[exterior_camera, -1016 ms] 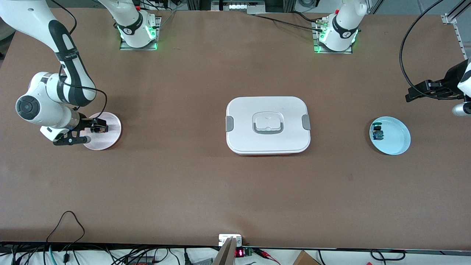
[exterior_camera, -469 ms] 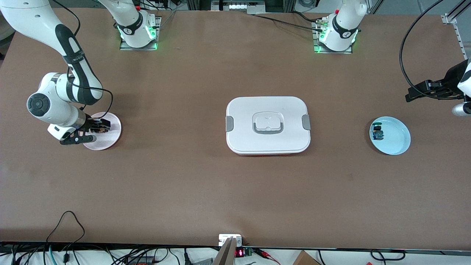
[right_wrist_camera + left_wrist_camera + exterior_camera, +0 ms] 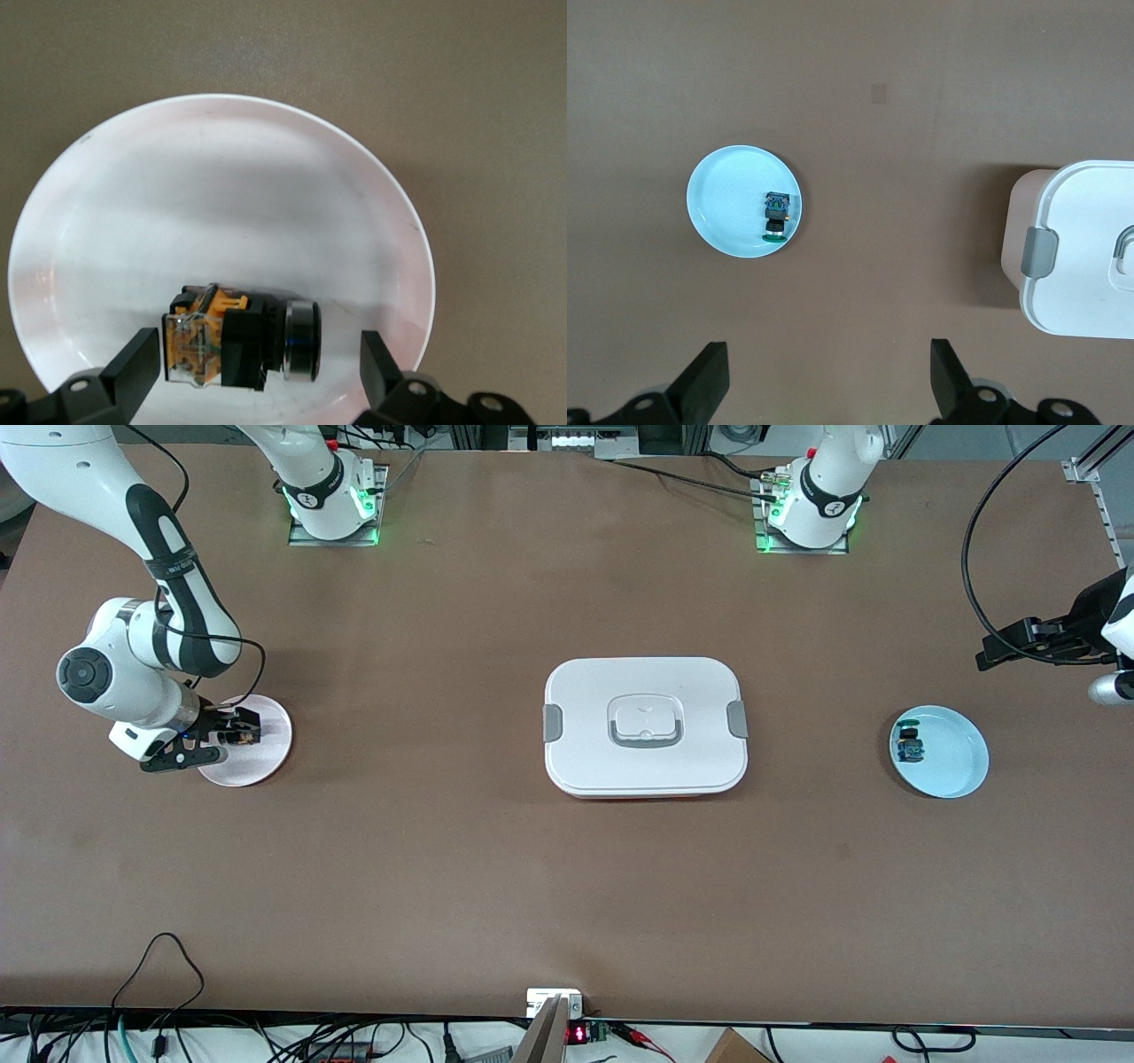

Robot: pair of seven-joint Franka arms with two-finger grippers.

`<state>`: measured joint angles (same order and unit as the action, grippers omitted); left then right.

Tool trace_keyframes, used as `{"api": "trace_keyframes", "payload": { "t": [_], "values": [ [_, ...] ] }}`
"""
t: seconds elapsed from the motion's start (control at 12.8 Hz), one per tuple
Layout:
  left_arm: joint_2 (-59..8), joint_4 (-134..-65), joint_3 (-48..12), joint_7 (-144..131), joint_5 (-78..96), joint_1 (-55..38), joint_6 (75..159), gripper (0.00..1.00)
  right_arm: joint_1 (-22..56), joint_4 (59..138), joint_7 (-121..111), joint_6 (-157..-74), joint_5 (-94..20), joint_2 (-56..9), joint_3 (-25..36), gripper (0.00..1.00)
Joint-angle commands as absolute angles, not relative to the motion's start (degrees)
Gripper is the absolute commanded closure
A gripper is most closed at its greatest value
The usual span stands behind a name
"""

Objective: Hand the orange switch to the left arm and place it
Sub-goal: 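Close the right gripper on the orange switch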

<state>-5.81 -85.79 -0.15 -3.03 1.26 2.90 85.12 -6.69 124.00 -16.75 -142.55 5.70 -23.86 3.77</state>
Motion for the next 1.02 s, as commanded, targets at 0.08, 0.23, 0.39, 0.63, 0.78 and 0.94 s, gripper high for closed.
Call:
{"api": "trace_keyframes", "payload": {
  "t": [0.08,0.23,0.39,0.63,0.78,0.94],
  "values": [
    [-6.59,-83.94,-0.18,-3.52,2.2,2.99,83.94,0.0,-7.38,124.63,-17.23,-144.14,6.24,-24.43,3.25,0.0],
    [-6.59,-83.94,-0.18,-3.51,2.2,3.08,83.85,0.0,-7.21,124.63,-16.52,-144.23,6.24,-24.43,3.25,0.0],
    [-6.59,-83.94,-0.18,-3.52,2.2,3.08,83.94,0.0,-7.21,124.54,-16.52,-144.32,6.24,-24.7,3.25,0.0],
    [-6.59,-83.94,-0.18,-3.52,2.2,3.08,83.93,0.0,-7.21,124.54,-16.52,-144.67,6.24,-24.87,3.25,0.0],
    [-6.59,-84.02,-0.18,-3.52,2.2,3.08,83.85,0.0,-7.21,124.54,-16.52,-144.93,6.24,-25.05,3.16,0.0],
    [-6.59,-84.02,-0.18,-3.52,2.2,3.08,83.93,0.0,-7.12,124.63,-16.52,-145.19,6.24,-25.14,3.25,0.0]
  ]
}}
